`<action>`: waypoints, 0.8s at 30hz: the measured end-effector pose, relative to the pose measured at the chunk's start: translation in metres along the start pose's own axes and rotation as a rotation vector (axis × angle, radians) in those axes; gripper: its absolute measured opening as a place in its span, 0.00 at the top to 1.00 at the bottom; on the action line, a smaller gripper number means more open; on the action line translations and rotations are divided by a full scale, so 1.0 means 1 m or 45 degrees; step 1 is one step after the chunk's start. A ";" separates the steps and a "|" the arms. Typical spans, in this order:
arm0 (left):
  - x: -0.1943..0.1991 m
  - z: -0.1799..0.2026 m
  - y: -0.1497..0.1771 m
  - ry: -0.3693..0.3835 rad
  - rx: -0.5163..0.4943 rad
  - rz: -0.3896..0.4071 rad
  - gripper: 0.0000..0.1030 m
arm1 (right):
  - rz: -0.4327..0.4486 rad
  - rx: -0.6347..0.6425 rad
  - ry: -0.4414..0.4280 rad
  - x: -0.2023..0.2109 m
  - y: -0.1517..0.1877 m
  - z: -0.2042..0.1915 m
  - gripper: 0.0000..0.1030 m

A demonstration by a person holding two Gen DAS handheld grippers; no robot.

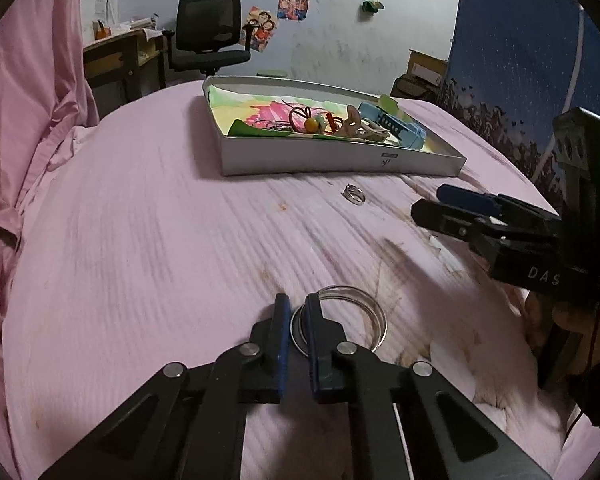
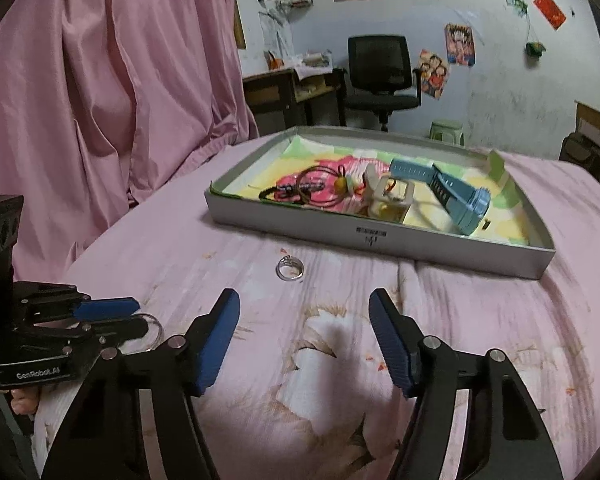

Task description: Organize jewelry

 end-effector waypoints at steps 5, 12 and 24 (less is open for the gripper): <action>-0.007 -0.008 -0.009 0.019 0.053 -0.015 0.92 | -0.059 -0.003 -0.033 -0.016 -0.001 -0.002 0.48; -0.011 -0.016 -0.020 0.001 0.100 0.008 0.92 | -0.136 0.049 -0.061 -0.044 -0.010 -0.014 0.57; -0.007 -0.015 -0.045 -0.011 0.090 0.109 0.93 | -0.225 0.066 -0.040 -0.073 -0.012 -0.018 0.82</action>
Point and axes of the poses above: each gripper's, at about its wrist camera, not at the fingertips, and x roughly against the way its jaws point, z to its right, y to its underside, the point moved 3 cm from there along -x, roughly the way its jaws point, and after that the axes turned 5 degrees about z, right-handed, at the moved point
